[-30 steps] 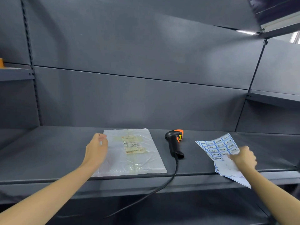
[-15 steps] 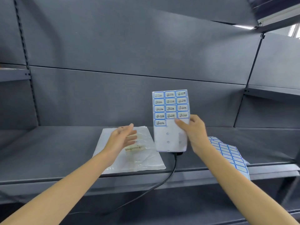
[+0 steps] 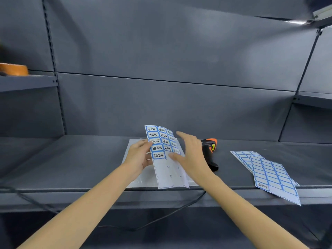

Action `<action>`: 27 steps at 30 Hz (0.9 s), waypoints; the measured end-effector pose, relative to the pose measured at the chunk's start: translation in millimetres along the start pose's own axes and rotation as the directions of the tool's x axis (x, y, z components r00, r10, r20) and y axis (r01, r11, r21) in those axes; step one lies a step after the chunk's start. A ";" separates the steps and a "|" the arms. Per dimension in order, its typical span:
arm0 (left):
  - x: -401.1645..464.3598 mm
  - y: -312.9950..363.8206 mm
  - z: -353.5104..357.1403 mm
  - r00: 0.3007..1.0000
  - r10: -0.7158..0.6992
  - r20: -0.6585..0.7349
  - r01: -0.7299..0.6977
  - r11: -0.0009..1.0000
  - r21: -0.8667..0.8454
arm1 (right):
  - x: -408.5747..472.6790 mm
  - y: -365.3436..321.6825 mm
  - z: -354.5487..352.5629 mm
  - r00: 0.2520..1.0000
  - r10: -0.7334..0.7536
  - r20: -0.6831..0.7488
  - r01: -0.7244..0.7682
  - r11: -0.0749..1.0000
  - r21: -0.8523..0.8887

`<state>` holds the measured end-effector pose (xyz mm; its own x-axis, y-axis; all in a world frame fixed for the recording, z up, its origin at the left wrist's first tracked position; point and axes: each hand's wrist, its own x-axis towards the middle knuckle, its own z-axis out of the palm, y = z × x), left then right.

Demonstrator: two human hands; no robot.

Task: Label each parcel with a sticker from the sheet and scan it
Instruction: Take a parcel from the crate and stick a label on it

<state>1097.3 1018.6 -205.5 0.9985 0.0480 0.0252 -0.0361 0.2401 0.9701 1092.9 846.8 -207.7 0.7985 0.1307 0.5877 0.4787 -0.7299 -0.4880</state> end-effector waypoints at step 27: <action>1.5 -3.4 -0.3 0.997 0.053 -0.060 -0.048 0.995 0.082 | -0.5 -18.5 17.1 0.980 0.051 0.194 -0.092 0.973 0.211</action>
<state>1098.9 1018.1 -208.7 0.9910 0.1188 0.0616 -0.0800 0.1571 0.9843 1089.9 871.7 -210.0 0.8774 0.2214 0.4257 0.4692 -0.5811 -0.6650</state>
